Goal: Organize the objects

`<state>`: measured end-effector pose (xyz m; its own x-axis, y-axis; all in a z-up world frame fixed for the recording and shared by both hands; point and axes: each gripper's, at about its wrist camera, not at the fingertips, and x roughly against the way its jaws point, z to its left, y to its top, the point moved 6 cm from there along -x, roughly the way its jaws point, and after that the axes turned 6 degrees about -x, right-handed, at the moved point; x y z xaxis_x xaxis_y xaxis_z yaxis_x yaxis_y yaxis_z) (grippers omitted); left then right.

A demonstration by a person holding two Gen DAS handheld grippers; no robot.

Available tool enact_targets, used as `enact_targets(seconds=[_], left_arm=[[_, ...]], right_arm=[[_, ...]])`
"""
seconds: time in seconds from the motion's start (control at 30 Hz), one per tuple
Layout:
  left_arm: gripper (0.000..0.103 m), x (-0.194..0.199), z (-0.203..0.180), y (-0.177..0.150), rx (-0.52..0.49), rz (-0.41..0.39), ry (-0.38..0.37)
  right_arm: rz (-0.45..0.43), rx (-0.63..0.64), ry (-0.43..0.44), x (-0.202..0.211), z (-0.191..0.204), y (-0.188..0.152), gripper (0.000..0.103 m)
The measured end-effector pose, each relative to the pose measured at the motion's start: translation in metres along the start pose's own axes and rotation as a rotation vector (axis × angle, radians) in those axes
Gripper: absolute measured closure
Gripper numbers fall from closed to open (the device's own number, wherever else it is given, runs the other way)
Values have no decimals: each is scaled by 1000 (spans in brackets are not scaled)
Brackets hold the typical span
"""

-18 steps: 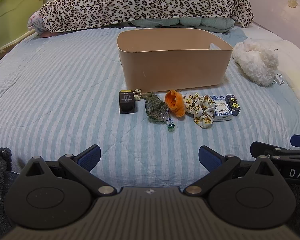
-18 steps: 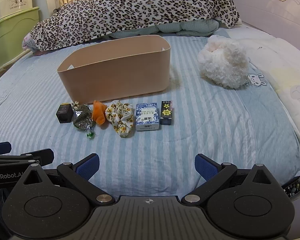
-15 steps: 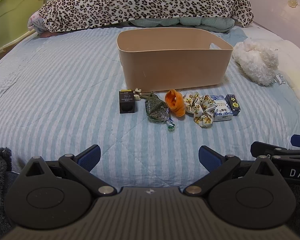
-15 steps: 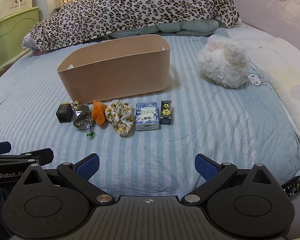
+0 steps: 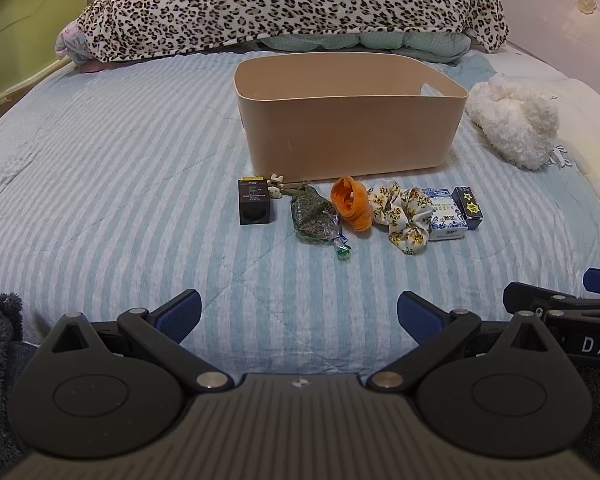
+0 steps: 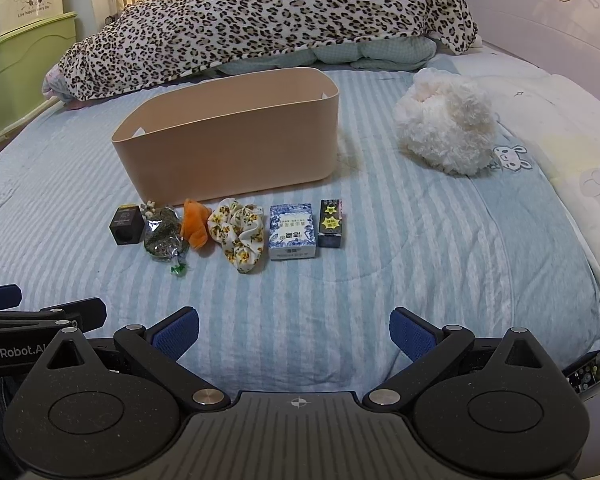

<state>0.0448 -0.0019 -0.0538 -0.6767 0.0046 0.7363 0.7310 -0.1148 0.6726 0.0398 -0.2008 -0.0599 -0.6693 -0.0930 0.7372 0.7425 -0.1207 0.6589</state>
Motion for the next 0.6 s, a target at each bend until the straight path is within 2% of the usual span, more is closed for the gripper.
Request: enact_targets(seconds=[0.6], left_arm=[[0,-3,-2,0,-7,15,0]], right_arm=[[11,9,-3,-4,-2,-3,0]])
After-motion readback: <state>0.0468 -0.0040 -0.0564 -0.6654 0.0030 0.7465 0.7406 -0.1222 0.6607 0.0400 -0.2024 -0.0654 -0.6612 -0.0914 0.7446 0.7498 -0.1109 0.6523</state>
